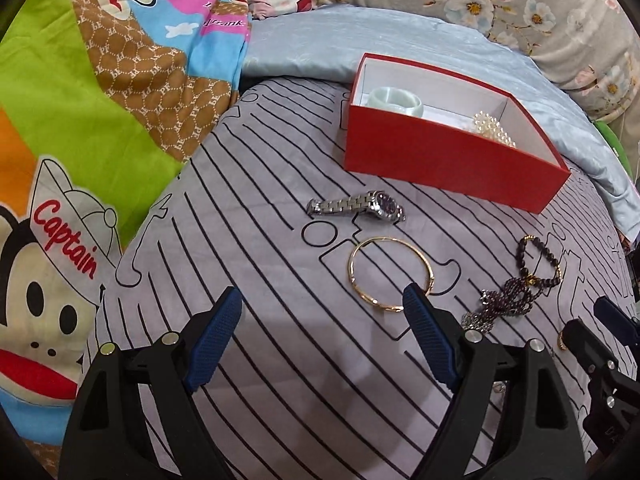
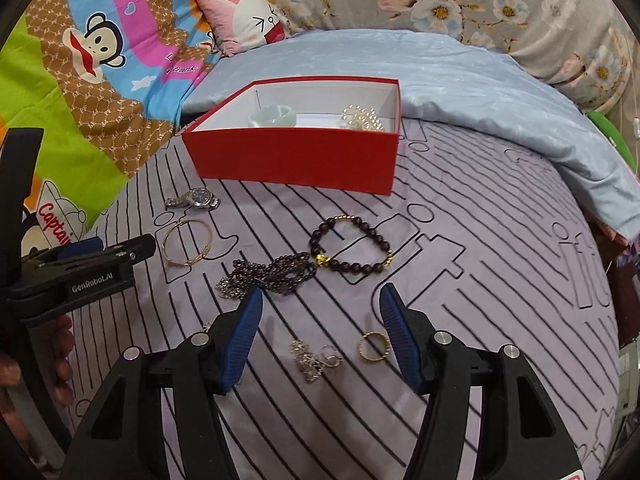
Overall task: Organize jewelry
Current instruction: 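Grasp the dark purple beaded bracelet with the right tool while the left grasps the gold bangle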
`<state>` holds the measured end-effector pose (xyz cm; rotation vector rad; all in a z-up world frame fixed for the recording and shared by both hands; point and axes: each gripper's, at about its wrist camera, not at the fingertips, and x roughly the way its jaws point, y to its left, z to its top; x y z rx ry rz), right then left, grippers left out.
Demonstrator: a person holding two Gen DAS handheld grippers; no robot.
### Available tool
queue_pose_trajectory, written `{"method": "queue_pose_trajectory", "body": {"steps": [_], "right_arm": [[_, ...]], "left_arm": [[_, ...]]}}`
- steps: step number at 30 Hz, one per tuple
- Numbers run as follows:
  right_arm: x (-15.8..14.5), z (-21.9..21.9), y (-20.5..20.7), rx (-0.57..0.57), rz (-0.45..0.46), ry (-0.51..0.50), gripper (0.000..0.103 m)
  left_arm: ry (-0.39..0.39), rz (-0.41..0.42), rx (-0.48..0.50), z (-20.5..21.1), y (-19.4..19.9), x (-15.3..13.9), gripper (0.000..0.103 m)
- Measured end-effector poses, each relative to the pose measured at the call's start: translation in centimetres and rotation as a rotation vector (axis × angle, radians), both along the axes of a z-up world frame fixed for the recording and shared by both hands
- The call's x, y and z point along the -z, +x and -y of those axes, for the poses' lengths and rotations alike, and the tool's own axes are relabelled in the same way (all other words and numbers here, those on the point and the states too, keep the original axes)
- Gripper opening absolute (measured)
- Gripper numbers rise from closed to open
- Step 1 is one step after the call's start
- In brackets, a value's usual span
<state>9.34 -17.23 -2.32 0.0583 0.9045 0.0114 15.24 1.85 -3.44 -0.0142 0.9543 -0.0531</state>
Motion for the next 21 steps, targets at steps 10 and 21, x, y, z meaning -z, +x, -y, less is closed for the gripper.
{"method": "queue_pose_trajectory", "body": {"steps": [10,21], "right_arm": [[1.4,-0.6,2.1,0.023,-0.028,0.059,0.044],[2.9,-0.7,3.4,0.020,-0.068,0.083,0.030]], "left_arm": [[0.011,0.012,0.005,-0.2,0.2,0.2,0.080],[-0.001,0.007,0.011,-0.3,0.5,0.6,0.078]]}}
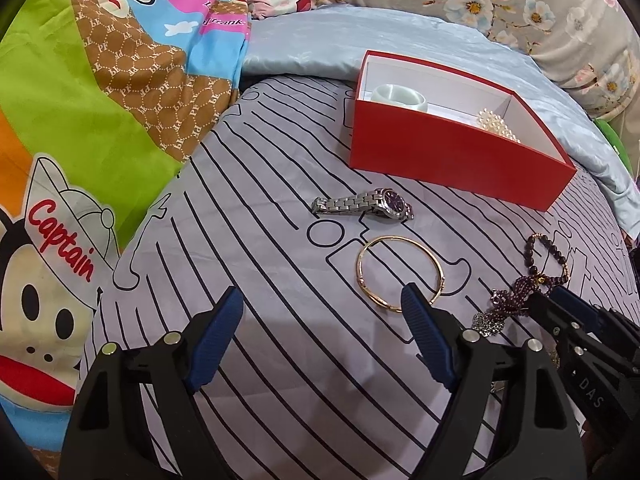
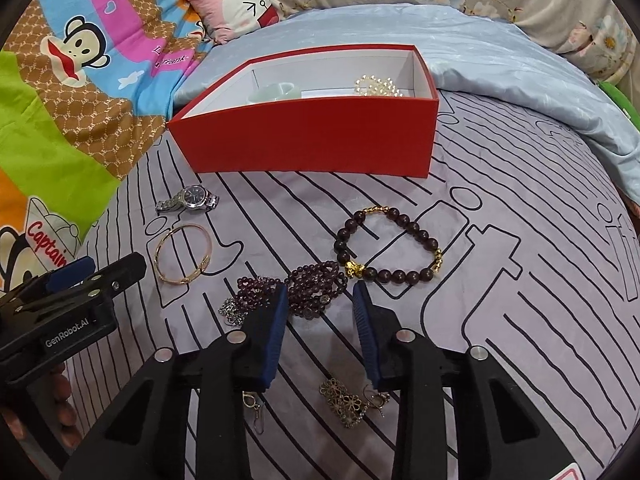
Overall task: Organize jewelry
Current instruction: 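Grasp the dark purple beaded bracelet with the right tool while the left grasps the gold bangle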
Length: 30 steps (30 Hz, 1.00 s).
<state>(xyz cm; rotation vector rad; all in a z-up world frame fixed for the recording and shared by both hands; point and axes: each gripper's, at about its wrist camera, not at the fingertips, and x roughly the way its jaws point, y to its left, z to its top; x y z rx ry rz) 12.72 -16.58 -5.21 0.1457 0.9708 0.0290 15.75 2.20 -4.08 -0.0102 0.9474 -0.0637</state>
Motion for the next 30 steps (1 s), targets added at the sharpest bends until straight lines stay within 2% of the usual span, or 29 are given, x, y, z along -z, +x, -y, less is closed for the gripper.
{"method": "queue_pose_trajectory", "body": {"steps": [5,9,12,21,28,30], "right_arm": [[0.1,-0.2,0.3,-0.011,-0.002,0.012,0.020],[0.2,-0.3,0.4,-0.019,-0.002,0.022,0.016],[0.1,-0.3,0.4,-0.027,-0.001,0.036,0.005],[-0.8,-0.1,-0.4,-0.043,0.019,0.036,0.005],[-2.1,0.3,-1.2,-0.055,0.040,0.037,0.005],[-2.4,0.5,-1.4,-0.055,0.044,0.047,0.005]], "left_arm": [[-0.004,0.000,0.007,0.3,0.2,0.1,0.076],[-0.006,-0.002,0.014,0.5,0.3,0.2,0.075],[-0.011,-0.007,0.018,0.7,0.5,0.4,0.073],[-0.026,-0.026,0.029,1.2,1.3,1.0,0.065],[-0.024,-0.036,0.037,1.8,2.0,1.8,0.053],[-0.018,-0.032,0.037,2.0,2.1,1.8,0.047]]}}
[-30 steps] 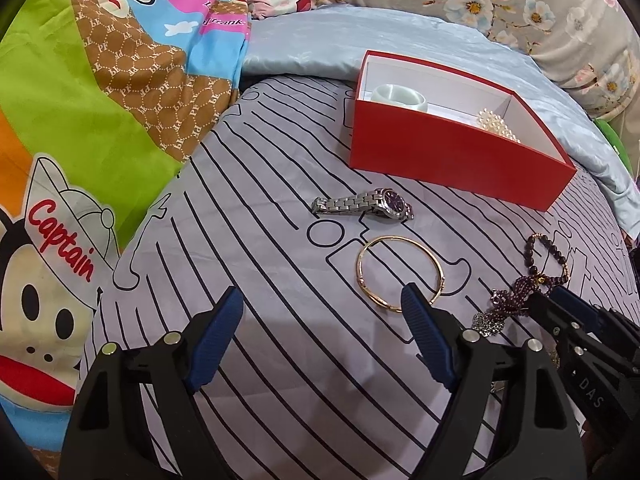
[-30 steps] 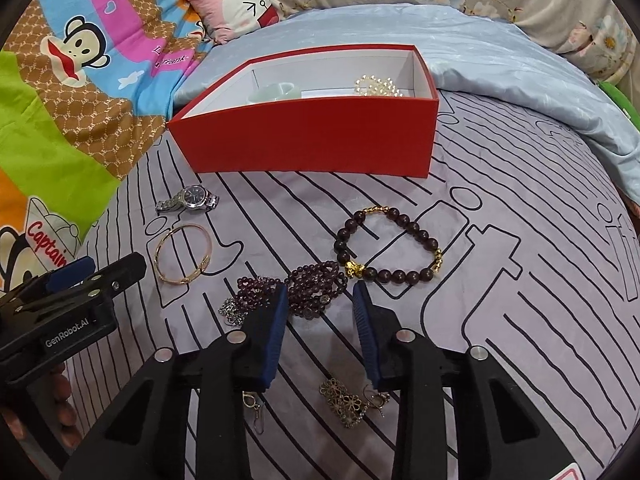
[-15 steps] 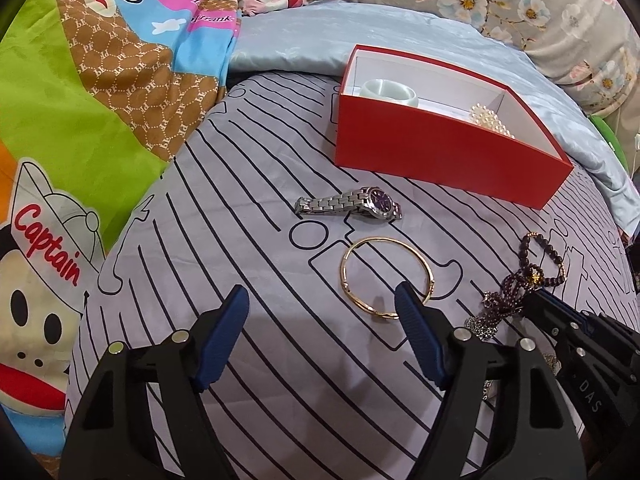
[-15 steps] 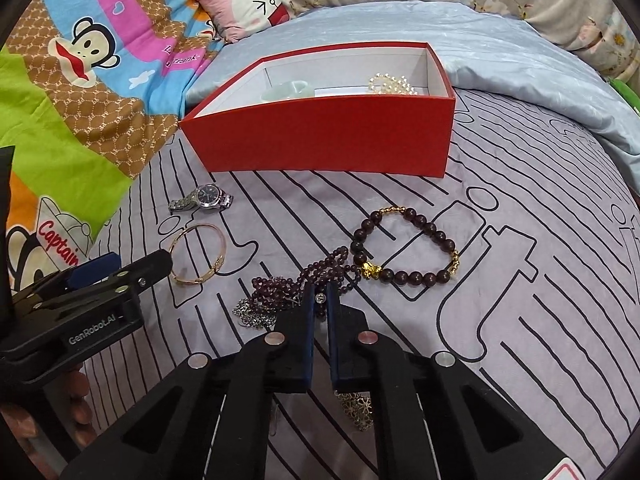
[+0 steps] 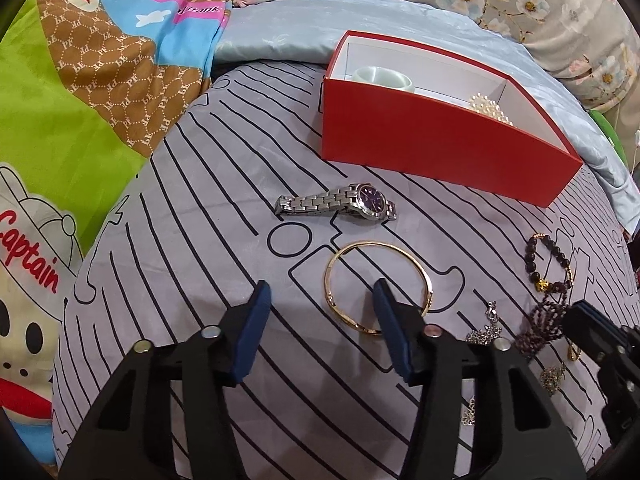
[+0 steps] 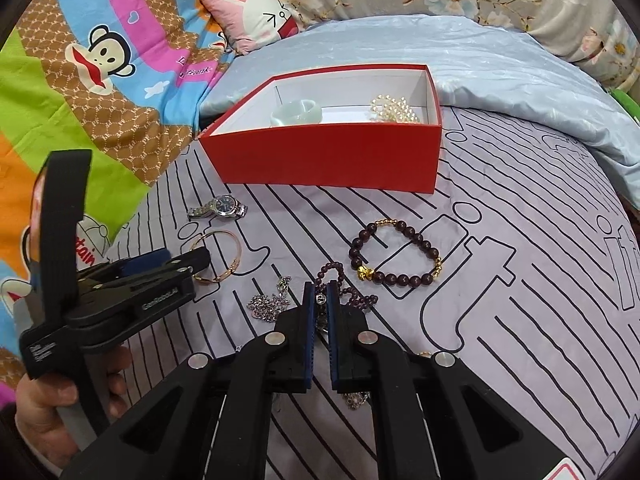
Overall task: Organize jewelry
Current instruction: 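Grasp the dark purple beaded bracelet with the right tool while the left grasps the gold bangle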
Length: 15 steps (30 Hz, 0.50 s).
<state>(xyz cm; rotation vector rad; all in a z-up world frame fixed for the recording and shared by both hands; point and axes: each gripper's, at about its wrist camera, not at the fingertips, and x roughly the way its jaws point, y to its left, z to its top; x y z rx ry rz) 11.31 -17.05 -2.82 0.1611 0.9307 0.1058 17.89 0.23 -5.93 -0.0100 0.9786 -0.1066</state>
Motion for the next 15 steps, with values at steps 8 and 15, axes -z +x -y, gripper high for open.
{"method": "queue_pose_trajectory", "body": {"steps": [8,15], "right_arm": [[-1.0,0.4,-0.6,0.000,0.017,0.005,0.005],[-1.3,0.8,-1.1,0.005,0.022,0.009,0.005]], "left_arm": [[-0.010,0.004,0.030,0.4,0.2,0.0,0.013],[-0.037,-0.003,0.049,0.5,-0.1,-0.2,0.002]]}}
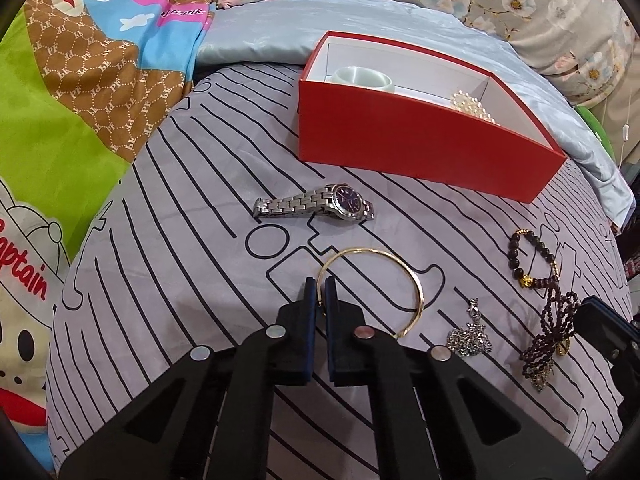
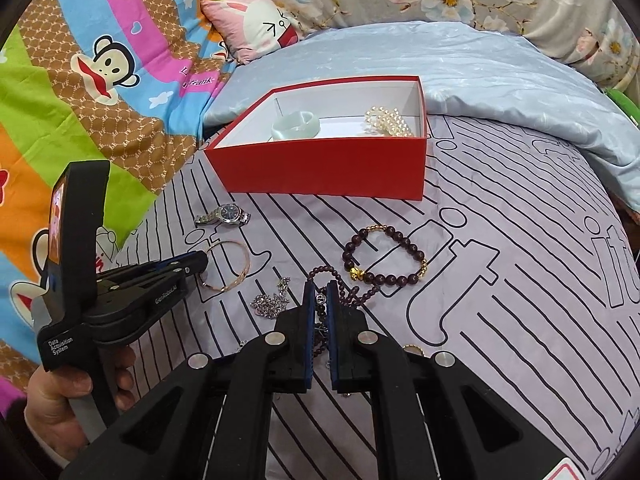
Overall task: Organize jewelry
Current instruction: 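Grasp the dark purple beaded bracelet with the right tool while the left grasps the gold bangle, then carry both pieces into the red box and open both tools to release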
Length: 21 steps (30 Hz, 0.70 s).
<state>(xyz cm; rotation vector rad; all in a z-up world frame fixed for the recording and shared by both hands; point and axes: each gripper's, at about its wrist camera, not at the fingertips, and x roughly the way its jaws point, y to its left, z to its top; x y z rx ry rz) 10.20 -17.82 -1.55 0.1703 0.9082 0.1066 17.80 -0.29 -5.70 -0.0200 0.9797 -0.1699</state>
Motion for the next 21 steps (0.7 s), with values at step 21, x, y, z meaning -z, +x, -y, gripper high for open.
{"method": "queue_pose_trajectory", "body": {"steps": [21], "right_arm": [[-4.2,1.7,-1.0,0.022,0.097,-0.004,0.005]], "left_arm": [[-0.067,0.109,0.088,1.1,-2.5,-6.4,0.002]]}}
